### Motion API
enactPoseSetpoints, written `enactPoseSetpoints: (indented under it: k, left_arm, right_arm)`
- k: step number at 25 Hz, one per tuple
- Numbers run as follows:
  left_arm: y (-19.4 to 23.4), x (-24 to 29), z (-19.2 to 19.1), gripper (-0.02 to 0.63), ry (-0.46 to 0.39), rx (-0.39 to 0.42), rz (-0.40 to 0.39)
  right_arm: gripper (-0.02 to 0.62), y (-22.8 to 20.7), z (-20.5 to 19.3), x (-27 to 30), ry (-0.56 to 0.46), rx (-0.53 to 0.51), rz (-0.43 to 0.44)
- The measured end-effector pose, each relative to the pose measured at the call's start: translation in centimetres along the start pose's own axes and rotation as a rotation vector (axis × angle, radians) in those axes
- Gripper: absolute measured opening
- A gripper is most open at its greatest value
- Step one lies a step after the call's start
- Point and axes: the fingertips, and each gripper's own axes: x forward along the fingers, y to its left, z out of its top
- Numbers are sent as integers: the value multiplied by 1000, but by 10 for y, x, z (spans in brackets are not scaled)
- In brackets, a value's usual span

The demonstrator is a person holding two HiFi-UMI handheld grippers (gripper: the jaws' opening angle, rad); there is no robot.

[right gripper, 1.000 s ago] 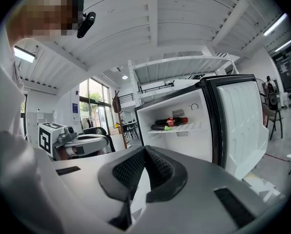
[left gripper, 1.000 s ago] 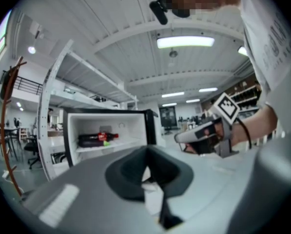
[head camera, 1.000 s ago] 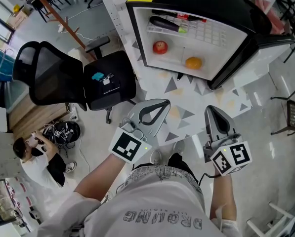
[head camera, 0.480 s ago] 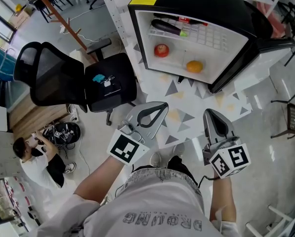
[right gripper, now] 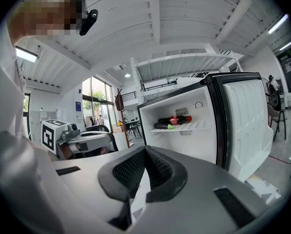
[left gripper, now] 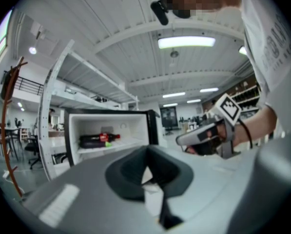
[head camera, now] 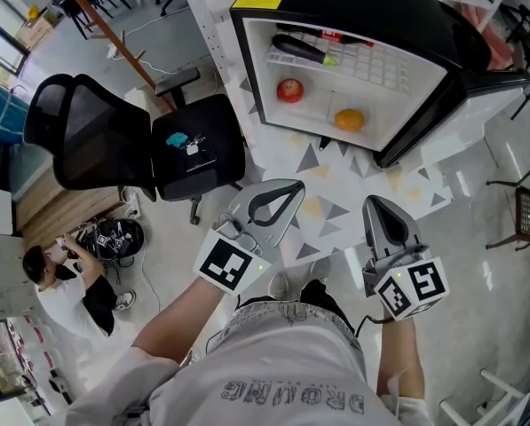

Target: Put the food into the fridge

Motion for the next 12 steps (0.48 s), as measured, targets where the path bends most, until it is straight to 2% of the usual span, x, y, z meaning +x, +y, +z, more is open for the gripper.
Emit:
enactPoseSetpoints:
  k: [12]
  left_arm:
    - [1,8,-7,6,18,-4,-4]
  right_arm:
    - [2,-5,-1,3,2,3,9]
